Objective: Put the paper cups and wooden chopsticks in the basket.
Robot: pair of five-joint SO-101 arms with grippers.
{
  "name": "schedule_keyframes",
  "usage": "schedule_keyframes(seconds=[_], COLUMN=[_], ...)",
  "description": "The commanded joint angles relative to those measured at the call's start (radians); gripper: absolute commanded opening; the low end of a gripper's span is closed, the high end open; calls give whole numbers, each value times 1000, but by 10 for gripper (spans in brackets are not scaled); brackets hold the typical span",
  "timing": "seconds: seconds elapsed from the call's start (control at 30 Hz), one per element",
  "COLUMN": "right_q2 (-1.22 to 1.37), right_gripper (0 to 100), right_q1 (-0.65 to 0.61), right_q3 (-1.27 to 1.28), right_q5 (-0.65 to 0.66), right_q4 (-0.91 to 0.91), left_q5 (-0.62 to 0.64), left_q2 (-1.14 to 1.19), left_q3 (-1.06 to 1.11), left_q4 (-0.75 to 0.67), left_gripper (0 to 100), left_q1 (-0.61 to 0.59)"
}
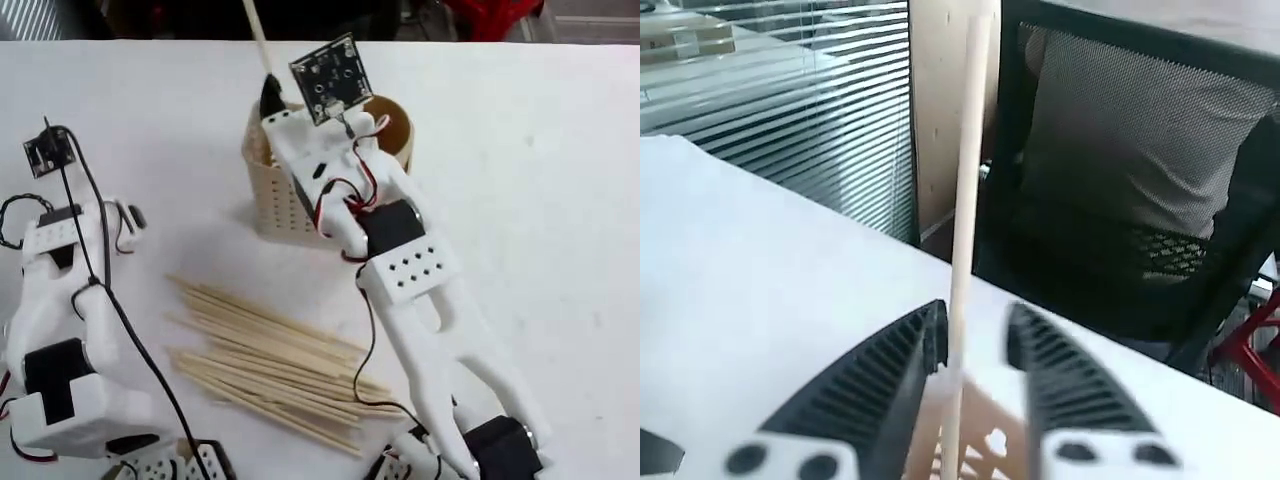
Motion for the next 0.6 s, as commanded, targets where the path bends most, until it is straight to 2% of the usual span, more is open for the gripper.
schedule_keyframes(seconds=[0.0, 0.17, 0.3, 0.37, 0.47, 0.57], right_q2=[-15, -38, -170, -248, -332, -349], right_gripper=[247, 238, 83, 19, 47, 125], right_q1=[4, 4, 4, -36, -165, -288], right_q3=[-46, -52, -52, -54, -52, -51], right_q5=[-8, -8, 3, 57, 230, 265], right_q4=[27, 113, 358, 473, 682, 866], left_q5=[31, 29, 29, 29, 29, 29], left_q2=[-2, -2, -2, -2, -2, -2], left_q3=[-20, -20, -20, -20, -20, -20], left_q4=[-2, -2, -3, -3, -3, -14], left_gripper=[222, 222, 222, 222, 222, 222], left_q1=[22, 22, 22, 22, 22, 22])
